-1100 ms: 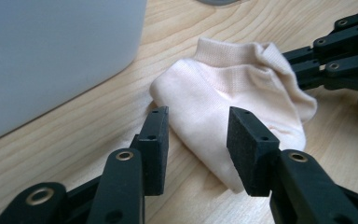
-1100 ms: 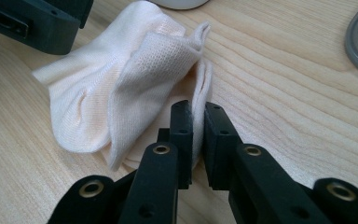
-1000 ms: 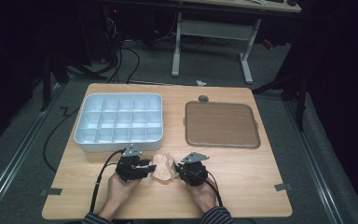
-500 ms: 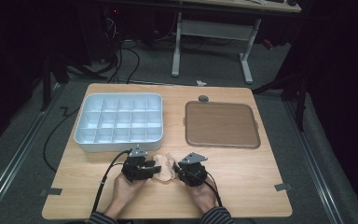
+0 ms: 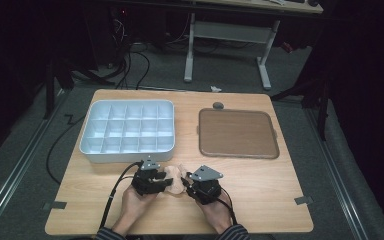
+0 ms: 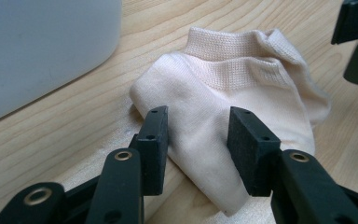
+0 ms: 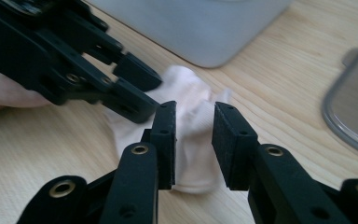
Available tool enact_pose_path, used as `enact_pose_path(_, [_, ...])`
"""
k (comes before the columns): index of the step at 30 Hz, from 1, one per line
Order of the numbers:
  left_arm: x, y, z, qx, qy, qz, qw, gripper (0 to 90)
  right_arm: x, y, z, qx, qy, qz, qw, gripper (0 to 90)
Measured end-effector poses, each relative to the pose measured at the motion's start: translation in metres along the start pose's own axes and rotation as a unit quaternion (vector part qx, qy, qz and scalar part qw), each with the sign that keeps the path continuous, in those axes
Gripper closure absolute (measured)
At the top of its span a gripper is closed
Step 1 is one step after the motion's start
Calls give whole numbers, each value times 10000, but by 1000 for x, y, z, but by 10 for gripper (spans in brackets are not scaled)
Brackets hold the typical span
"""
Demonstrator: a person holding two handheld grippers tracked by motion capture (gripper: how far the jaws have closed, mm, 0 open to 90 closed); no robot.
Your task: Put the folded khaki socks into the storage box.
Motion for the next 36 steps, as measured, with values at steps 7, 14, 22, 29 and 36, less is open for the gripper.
enact_pose_path(7, [0,0,0,-20,20,-5,10000,580,16,0,-4,-134,-52,-256,9996,718])
enact_pose_path(14, [0,-2,-3,-70,37,-21,10000,561,28,-9,6,-26,-130,-539,9985,762])
enact_pose_path(22, [-1,-2,-2,48,157,-16,9999,557,29,-17,12,18,-187,-574,9982,845])
enact_pose_path(29, [-2,-5,-1,158,312,9,9994,556,28,-26,22,178,-271,-597,9977,865])
enact_pose_path(36, [-2,-5,-1,119,311,115,9994,552,30,-29,21,150,-255,-610,9977,866])
Point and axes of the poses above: each handheld gripper's, and its own axes: x roughly forward along the jaws, y roughly out of its top, z roughly to its right, the point moved 9 cm from there along x, roughly forward along the jaws, and after that the axes turned 1 degree about -z, right-handed, at the moved point
